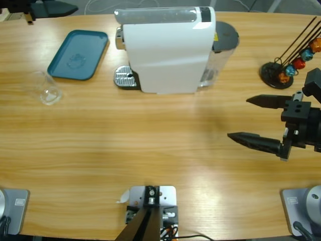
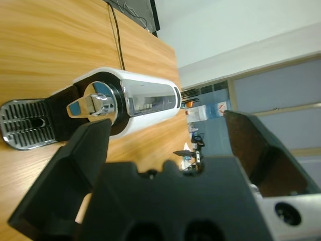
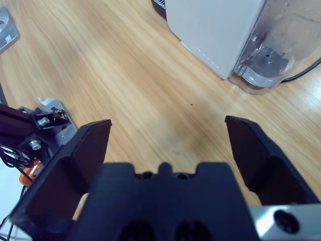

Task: Pour coffee

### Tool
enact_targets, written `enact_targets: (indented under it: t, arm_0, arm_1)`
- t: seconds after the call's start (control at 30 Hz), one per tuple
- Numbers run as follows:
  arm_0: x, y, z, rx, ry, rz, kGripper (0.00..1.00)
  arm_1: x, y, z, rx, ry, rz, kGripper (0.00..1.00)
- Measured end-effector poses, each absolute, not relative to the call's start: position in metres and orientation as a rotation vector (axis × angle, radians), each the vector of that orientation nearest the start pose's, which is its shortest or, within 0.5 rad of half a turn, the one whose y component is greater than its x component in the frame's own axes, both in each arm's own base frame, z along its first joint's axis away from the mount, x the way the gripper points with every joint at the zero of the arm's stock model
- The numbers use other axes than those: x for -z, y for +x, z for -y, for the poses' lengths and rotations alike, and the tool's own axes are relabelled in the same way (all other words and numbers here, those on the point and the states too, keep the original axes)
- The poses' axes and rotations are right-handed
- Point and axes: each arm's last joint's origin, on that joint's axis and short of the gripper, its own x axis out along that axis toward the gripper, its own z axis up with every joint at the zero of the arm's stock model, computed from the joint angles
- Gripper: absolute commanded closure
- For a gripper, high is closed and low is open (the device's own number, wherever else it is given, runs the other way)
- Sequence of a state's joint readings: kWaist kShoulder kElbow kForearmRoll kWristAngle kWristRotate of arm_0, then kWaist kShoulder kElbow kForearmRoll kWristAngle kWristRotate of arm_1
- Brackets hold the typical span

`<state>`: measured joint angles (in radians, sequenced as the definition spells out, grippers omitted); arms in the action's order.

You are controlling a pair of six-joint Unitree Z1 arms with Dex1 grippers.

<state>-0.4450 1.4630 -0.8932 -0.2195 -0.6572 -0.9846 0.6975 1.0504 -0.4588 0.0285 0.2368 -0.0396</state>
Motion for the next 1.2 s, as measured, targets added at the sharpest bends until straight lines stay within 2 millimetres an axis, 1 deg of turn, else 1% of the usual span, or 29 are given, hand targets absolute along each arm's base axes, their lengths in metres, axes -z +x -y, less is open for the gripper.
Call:
enact_targets:
  t: [0.17, 0.37, 0.5, 0.6, 0.67, 0.7, 0.77, 0.83, 1.17, 1.2]
  arm_0:
    - [-0.328, 0.254, 0.159, 0.911, -0.969, -0.957, 0.036]
    - [-0.313, 0.265, 0.171, 0.967, -0.993, -0.984, 0.036]
    - [-0.307, 0.271, 0.174, 0.975, -0.999, -0.985, 0.038]
    - [-0.304, 0.275, 0.176, 0.977, -1.001, -0.982, 0.098]
    - [-0.302, 0.276, 0.177, 0.977, -1.001, -0.981, 0.155]
    - [-0.301, 0.276, 0.176, 0.977, -1.001, -0.981, 0.165]
    - [-0.301, 0.277, 0.176, 0.976, -1.002, -0.98, 0.24]
    - [-0.301, 0.277, 0.176, 0.975, -1.002, -0.977, 0.271]
    - [-0.289, 0.286, 0.18, 0.97, -1.007, -0.987, 0.271]
    - [-0.288, 0.287, 0.18, 0.97, -1.007, -0.989, 0.298]
  arm_1:
    - [-0.265, 0.096, -0.095, -0.916, -0.182, -0.607, 0.0]
    - [-0.265, 0.096, -0.095, -0.916, -0.182, -0.607, 0.0]
    - [-0.265, 0.095, -0.095, -0.916, -0.181, -0.604, 0.0]
    - [-0.265, 0.095, -0.095, -0.916, -0.181, -0.604, 0.0]
    - [-0.265, 0.095, -0.095, -0.916, -0.181, -0.604, 0.0]
    - [-0.265, 0.095, -0.095, -0.916, -0.181, -0.604, 0.0]
    - [-0.265, 0.095, -0.095, -0.916, -0.181, -0.604, 0.0]
    - [-0.265, 0.095, -0.095, -0.916, -0.181, -0.604, 0.0]
    - [-0.265, 0.095, -0.095, -0.916, -0.181, -0.603, 0.0]
    - [-0.265, 0.095, -0.095, -0.916, -0.181, -0.603, 0.0]
